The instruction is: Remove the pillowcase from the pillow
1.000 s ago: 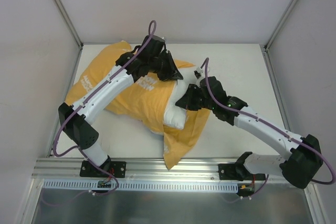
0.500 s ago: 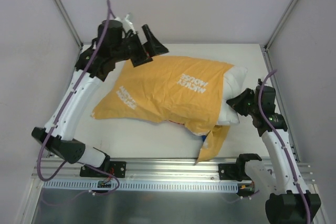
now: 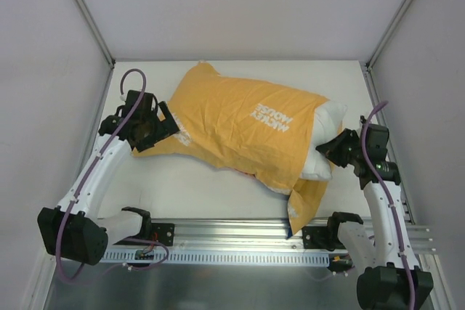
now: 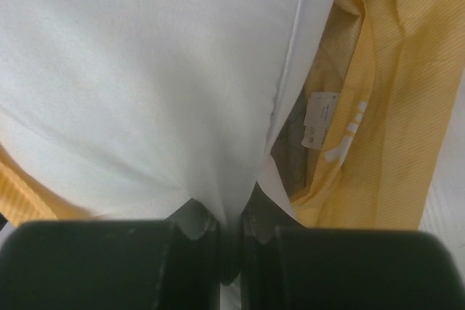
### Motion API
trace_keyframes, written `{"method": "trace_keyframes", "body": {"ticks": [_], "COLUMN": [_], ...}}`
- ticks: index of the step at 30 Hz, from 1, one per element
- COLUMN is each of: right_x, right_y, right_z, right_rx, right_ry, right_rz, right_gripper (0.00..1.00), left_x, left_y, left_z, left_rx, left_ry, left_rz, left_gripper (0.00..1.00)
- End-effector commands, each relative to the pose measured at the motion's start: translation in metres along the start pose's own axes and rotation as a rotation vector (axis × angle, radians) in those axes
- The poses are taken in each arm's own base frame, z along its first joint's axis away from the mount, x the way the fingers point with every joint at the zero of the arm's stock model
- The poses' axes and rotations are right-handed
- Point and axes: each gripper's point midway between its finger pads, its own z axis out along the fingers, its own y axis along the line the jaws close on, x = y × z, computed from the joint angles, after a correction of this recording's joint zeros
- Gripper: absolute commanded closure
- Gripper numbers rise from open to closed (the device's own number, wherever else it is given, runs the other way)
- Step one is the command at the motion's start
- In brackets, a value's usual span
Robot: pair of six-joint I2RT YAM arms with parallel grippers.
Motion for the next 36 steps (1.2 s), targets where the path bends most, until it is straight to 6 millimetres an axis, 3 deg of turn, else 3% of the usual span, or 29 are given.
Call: {"method": "trace_keyframes", "body": {"ticks": [1, 2, 3, 6, 8, 10, 11, 12, 13, 14, 19, 23, 30, 36], "right_x": [-0.023, -0.023, -0.023, -0.023, -0.024, -0.027, -0.028, -0.031, -0.034, -0.036, -0.05, -0.071, -0.126, -0.135], "right_y": [0.018, 0.018, 0.018, 0.017, 0.018, 0.019, 0.019, 0.02, 0.02, 0.02, 0.017, 0.015, 0.025, 0.035], "right_z": [-0.009, -0.01, -0.009, -0.006, -0.006, -0.007, -0.008, -0.009, -0.01, -0.01, -0.012, -0.023, -0.059, -0.065], "right_rx": [-0.058, -0.059, -0.059, -0.059, -0.061, -0.062, -0.063, -0.064, -0.066, -0.065, -0.063, -0.068, -0.133, -0.169], "right_ry": [-0.063, -0.065, -0.06, -0.046, -0.042, -0.052, -0.052, -0.058, -0.064, -0.066, -0.085, -0.141, -0.29, -0.311], "right_rz": [-0.026, -0.027, -0.024, -0.011, -0.006, -0.006, -0.008, -0.011, -0.008, -0.006, 0.024, 0.091, 0.306, 0.316], "right_gripper": [0.99, 0.99, 0.99, 0.99, 0.99, 0.99, 0.99, 0.99, 0.99, 0.99, 0.99, 0.99, 0.99, 0.99], "left_x": [-0.022, -0.019, -0.018, -0.005, 0.007, 0.01, 0.009, 0.007, 0.004, 0.003, -0.013, -0.026, -0.051, -0.059], "left_y": [0.03, 0.032, 0.012, -0.011, -0.017, -0.018, -0.017, -0.016, -0.016, -0.015, -0.015, -0.003, 0.041, 0.072], "left_z": [0.015, 0.023, 0.03, 0.056, 0.072, 0.081, 0.082, 0.082, 0.08, 0.078, 0.055, 0.035, 0.01, -0.001], "left_rx": [-0.132, -0.118, 0.009, 0.156, 0.183, 0.194, 0.183, 0.176, 0.173, 0.172, 0.18, 0.179, 0.15, 0.078], "left_ry": [-0.071, -0.045, -0.01, 0.115, 0.198, 0.209, 0.2, 0.191, 0.174, 0.168, 0.077, 0.014, -0.091, -0.155], "left_rz": [0.009, 0.007, 0.025, 0.038, 0.022, 0.0, -0.013, -0.015, -0.014, -0.018, -0.037, -0.097, -0.294, -0.428], "left_gripper": [0.01, 0.01, 0.01, 0.01, 0.1, 0.29, 0.61, 0.74, 0.94, 1.0, 1.0, 1.0, 1.0, 1.0]}}
